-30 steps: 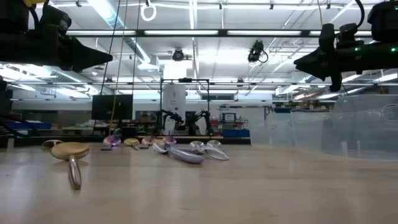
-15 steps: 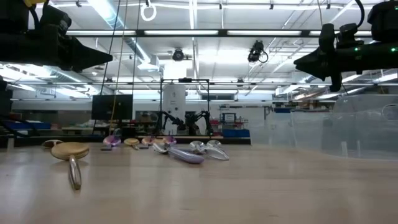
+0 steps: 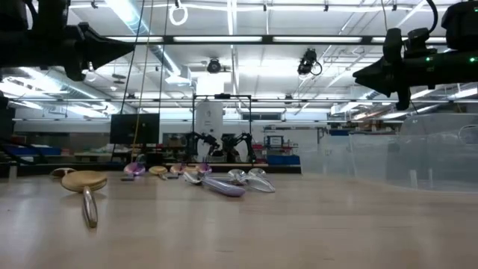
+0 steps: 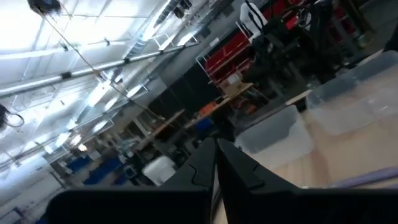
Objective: Sort silverware by color (type)
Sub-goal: Put the purple spoon into the top transparent bin
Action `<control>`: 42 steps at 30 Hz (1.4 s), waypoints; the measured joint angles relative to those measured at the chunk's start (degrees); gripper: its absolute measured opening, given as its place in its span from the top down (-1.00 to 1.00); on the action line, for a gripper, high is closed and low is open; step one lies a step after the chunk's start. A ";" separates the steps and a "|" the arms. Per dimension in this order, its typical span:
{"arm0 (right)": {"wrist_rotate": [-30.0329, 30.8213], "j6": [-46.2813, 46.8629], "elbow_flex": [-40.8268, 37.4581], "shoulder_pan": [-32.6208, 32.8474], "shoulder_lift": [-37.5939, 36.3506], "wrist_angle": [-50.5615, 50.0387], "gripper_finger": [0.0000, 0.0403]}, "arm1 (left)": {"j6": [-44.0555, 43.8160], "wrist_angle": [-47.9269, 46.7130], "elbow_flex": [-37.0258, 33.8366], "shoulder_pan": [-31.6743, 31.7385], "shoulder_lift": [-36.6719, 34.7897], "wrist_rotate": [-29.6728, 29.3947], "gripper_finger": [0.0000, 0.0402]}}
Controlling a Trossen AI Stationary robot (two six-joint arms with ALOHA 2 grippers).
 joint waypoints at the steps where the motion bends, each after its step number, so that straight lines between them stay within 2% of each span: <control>1: 0.00 0.08 0.00 0.01 0.01 0.08 0.55 | 0.74 0.17 0.02 0.00 0.00 0.02 0.89; 5: 0.00 0.65 0.00 0.00 0.01 1.39 0.55 | -0.78 0.54 0.00 0.00 0.00 0.41 0.89; 11: -1.46 -0.91 -0.01 0.02 -0.01 5.33 0.55 | -24.84 0.65 0.00 0.00 0.00 0.48 0.89; 13: -1.67 0.28 0.00 0.02 -0.01 5.95 0.55 | -30.65 0.65 0.00 0.00 0.00 0.48 0.89; 15: -4.47 2.28 0.00 0.04 -0.01 6.17 0.55 | -34.72 0.63 0.00 0.00 0.01 0.48 0.89; 20: -12.33 -0.61 0.48 0.23 0.06 6.54 0.55 | -33.34 5.11 0.00 0.55 0.00 0.21 0.89; 22: -13.44 -2.40 2.06 0.89 0.87 4.63 0.55 | -34.36 4.99 0.00 1.02 0.08 0.07 0.89; 24: -12.39 -4.43 4.62 1.97 2.41 -0.06 0.55 | -36.65 4.38 0.03 1.51 0.48 0.02 0.89; 29: -7.09 -8.23 12.21 5.81 9.48 -10.72 0.55 | -43.20 -5.56 2.76 2.05 3.77 -0.05 0.89; 37: -0.89 -10.09 19.64 12.84 23.15 -11.13 0.55 | -49.89 -9.33 3.80 -0.37 10.03 3.32 0.89; 42: 3.23 -8.85 25.07 17.07 31.00 -13.88 0.55 | -49.72 -9.38 3.80 -2.05 11.98 2.29 0.87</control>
